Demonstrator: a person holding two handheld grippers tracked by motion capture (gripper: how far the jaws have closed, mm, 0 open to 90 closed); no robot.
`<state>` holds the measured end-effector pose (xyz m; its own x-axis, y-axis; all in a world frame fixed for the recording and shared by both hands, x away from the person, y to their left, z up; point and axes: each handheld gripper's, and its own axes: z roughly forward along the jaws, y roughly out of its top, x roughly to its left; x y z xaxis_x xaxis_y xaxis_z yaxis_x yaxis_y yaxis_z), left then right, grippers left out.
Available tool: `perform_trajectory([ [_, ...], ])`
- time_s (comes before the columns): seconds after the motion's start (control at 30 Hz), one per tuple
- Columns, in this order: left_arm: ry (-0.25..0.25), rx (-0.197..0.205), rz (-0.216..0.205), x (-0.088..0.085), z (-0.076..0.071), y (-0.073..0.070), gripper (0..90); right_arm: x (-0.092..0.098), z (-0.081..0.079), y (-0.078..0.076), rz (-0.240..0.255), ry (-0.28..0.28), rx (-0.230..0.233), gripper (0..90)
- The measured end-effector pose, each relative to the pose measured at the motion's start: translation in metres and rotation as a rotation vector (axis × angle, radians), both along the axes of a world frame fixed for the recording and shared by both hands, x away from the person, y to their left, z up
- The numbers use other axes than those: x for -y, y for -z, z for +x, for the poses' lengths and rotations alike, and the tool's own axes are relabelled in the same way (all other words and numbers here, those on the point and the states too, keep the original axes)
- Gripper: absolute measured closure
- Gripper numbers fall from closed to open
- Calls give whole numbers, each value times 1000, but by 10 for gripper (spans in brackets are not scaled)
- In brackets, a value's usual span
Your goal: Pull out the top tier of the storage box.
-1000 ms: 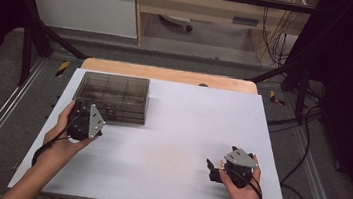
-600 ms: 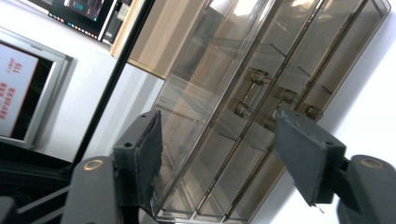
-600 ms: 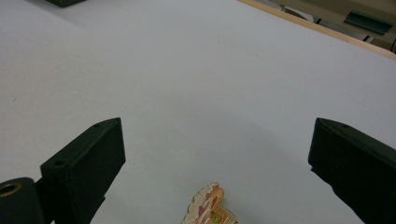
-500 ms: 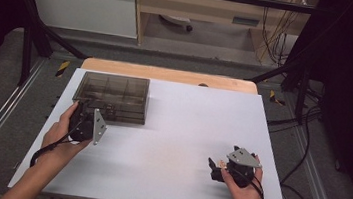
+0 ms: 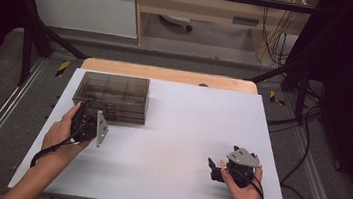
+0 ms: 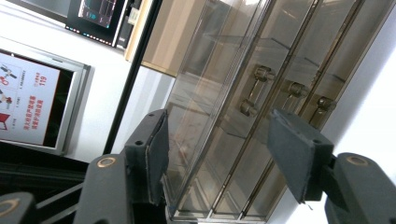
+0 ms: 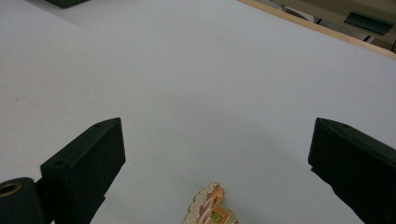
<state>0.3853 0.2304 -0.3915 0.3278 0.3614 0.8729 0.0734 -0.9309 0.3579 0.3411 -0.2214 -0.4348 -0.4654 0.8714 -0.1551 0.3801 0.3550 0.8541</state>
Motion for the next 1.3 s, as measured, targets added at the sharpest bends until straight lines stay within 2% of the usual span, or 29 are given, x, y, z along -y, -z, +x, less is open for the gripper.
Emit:
perform_trajectory([
  [0.43, 16, 10, 35, 1, 0, 5, 444, 0, 0, 1, -2, -6, -4, 46],
  [0.6, 21, 22, 67, 2, 0, 8, 472, 1, 1, 1, -2, -5, -5, 46],
  [1.3, 46, -3, 117, 9, 10, 23, 546, 1, 1, 2, -3, -12, -15, 48],
])
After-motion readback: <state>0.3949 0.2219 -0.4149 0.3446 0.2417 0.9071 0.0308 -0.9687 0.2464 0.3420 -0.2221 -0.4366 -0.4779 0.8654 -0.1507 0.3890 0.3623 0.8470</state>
